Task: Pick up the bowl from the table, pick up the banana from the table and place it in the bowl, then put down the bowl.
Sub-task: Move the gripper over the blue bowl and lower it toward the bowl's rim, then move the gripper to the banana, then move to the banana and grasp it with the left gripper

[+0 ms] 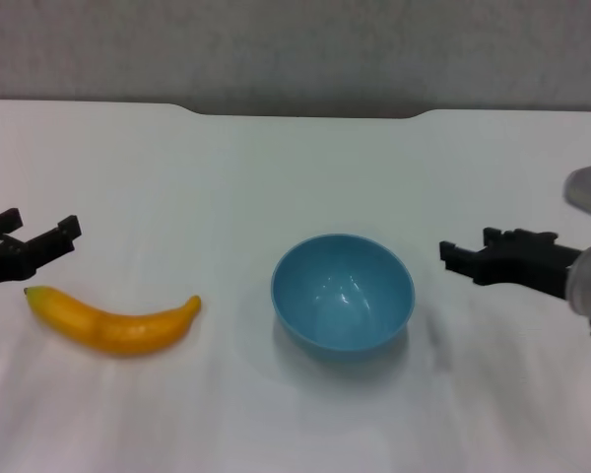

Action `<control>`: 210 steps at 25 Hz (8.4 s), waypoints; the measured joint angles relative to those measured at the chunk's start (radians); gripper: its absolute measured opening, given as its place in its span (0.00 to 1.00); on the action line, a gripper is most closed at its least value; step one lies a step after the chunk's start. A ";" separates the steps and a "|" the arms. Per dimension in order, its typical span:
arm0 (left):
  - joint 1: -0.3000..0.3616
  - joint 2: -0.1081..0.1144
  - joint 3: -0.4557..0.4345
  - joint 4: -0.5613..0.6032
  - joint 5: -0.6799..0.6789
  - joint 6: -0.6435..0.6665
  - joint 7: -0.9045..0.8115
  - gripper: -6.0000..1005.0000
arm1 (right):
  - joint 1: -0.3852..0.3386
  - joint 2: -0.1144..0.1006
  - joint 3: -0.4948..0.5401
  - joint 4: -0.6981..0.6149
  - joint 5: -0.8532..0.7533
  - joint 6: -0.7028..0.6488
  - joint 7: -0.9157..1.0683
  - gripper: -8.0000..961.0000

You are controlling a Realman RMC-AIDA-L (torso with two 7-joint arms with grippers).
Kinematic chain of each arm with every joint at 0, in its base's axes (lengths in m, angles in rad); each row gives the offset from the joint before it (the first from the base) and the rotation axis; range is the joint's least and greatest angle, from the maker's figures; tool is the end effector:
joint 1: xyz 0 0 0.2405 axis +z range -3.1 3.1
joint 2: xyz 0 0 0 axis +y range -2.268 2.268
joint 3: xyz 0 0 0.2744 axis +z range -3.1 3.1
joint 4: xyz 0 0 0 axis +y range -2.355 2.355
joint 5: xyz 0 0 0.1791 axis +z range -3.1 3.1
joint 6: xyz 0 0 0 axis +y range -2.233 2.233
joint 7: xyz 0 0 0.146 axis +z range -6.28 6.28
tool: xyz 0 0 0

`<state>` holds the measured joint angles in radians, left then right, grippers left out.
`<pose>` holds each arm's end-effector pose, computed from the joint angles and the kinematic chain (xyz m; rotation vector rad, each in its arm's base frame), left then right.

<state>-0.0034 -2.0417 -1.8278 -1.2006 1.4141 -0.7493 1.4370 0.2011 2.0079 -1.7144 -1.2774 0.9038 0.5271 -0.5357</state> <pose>-0.3112 0.2893 0.0526 -1.9456 -0.9050 -0.6144 0.2668 0.3279 -0.0194 -2.1184 0.9766 0.2325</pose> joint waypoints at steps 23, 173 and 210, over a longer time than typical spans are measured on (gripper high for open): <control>-0.001 -0.001 0.001 0.016 -0.011 -0.007 0.003 0.89 | 0.070 0.002 -0.160 0.146 0.004 -0.149 0.066 0.69; -0.282 0.015 0.077 -0.077 1.140 -0.200 -0.016 0.89 | 0.119 -0.003 -0.255 0.240 0.121 -0.337 0.031 0.05; -0.183 0.001 0.032 -0.071 1.094 -0.036 -1.462 0.81 | 0.047 -0.001 -0.197 0.195 0.075 -0.344 0.031 0.06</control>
<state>-0.1860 -2.0406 -1.7953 -1.2719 2.5077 -0.7854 -0.0245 0.2479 2.0064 -1.9111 -1.0826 0.9791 0.1828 -0.5045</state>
